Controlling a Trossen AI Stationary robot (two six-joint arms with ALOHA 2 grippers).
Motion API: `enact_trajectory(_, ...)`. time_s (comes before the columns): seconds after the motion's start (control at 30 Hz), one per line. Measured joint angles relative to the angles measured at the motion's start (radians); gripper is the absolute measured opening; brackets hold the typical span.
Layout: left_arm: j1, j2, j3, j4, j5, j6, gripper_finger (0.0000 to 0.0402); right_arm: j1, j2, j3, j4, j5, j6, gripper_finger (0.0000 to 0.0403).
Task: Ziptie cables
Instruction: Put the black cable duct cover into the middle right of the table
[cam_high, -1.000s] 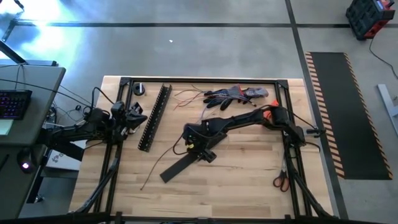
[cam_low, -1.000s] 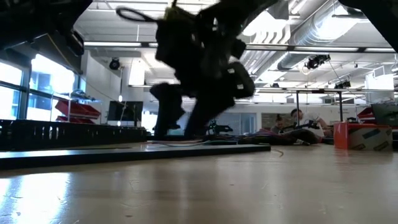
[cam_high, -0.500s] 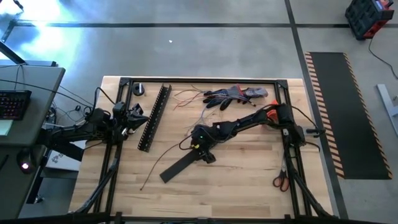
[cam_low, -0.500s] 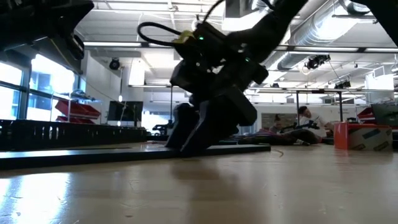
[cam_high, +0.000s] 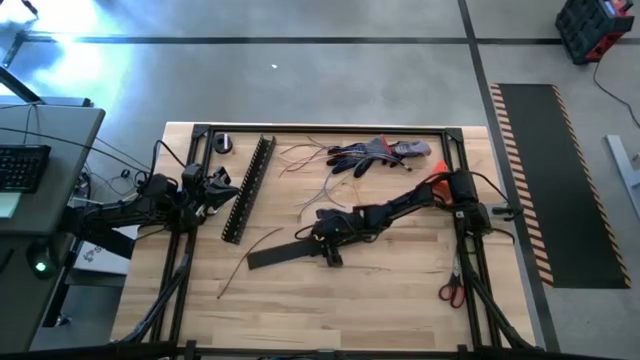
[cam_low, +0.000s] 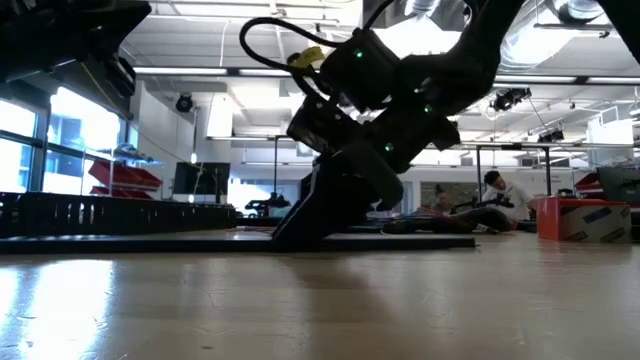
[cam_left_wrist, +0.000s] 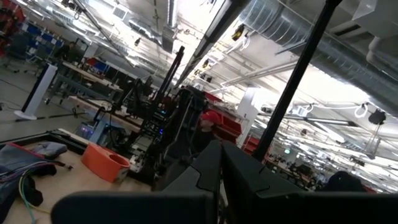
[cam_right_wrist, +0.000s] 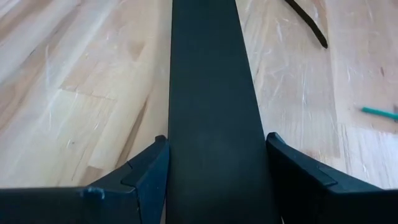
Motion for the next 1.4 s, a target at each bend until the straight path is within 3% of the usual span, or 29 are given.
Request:
enact_trajectory(0.17,0.000,0.000,0.000,-0.003,0.000,0.001,0.0000,0.016,-0.117,-0.015,-0.111,0.052,0.045,0.0209)
enact_trajectory(0.37,0.000,0.000,0.000,-0.003,-0.002,0.000,0.0000,0.042,-0.286,-0.016,-0.297,0.202,0.090,0.0209)
enact_trajectory(0.57,-0.001,0.001,0.000,-0.027,0.007,-0.003,0.0000,0.133,-0.455,-0.093,-0.448,0.361,0.289,0.0209)
enact_trajectory(0.77,-0.001,0.001,0.000,-0.032,0.009,-0.017,0.0000,0.277,-0.646,-0.275,-0.622,0.578,0.746,0.0209)
enact_trajectory(1.0,-0.001,0.002,0.000,-0.038,0.008,-0.019,0.0000,0.525,-0.754,-0.378,-0.955,0.770,1.559,0.0209)
enact_trajectory(1.2,-0.001,0.002,0.000,-0.038,0.007,-0.018,0.0000,0.674,-0.675,-0.383,-1.217,0.742,2.089,0.0209)
enact_trajectory(1.4,-0.001,0.003,0.000,-0.037,0.007,-0.017,0.0000,0.707,-0.549,-0.425,-1.153,0.625,2.231,0.0208)
